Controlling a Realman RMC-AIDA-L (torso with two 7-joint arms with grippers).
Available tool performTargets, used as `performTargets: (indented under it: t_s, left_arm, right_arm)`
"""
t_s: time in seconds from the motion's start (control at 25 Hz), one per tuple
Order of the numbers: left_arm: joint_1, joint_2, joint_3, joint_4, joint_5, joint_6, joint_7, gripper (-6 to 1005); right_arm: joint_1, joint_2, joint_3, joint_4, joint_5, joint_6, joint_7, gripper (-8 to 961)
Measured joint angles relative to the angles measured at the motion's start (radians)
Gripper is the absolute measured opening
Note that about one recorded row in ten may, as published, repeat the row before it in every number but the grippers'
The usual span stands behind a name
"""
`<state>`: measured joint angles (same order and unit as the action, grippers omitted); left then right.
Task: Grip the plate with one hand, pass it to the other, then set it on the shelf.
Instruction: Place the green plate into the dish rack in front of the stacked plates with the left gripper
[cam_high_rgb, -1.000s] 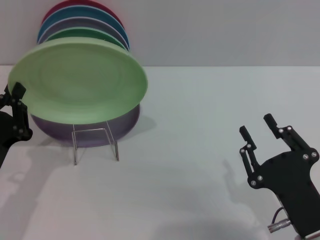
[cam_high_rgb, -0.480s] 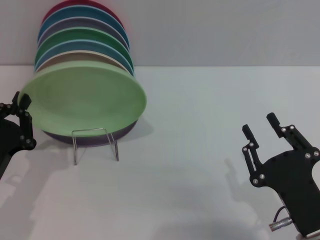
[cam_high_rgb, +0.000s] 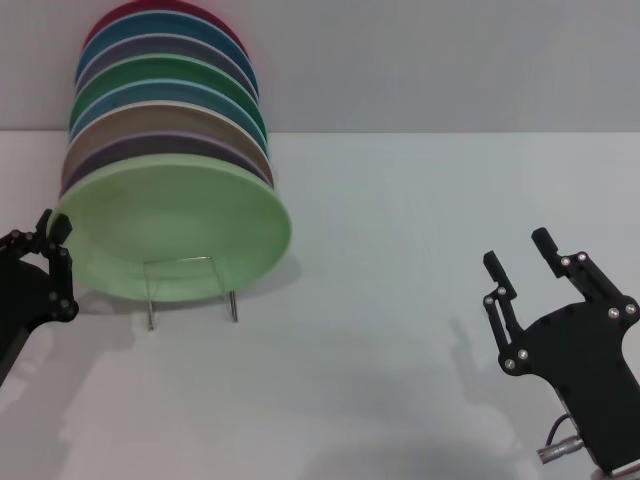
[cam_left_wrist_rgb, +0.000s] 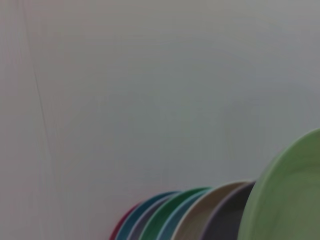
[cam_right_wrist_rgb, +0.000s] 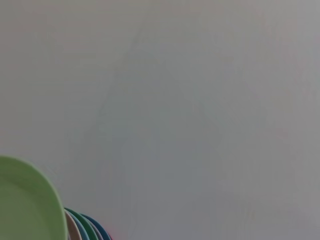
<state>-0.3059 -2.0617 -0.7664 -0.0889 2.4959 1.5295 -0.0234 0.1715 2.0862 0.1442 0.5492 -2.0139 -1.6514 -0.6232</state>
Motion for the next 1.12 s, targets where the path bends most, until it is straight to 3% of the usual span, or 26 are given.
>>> performTargets:
  t_s: [0.84, 1.12]
  left_arm:
    - [0.02, -0.008, 0.001, -0.012, -0.003, -0.059, 0.003, 75]
    - [0.075, -0.006, -0.003, -0.015, -0.005, 0.025, 0.003, 314]
  right_arm:
    - [-0.001, 0.0, -0.006, -0.003, 0.0, 0.005, -0.001, 397]
    - [0.022, 0.001, 0.009, -0.017, 0.009, 0.037, -0.001, 396]
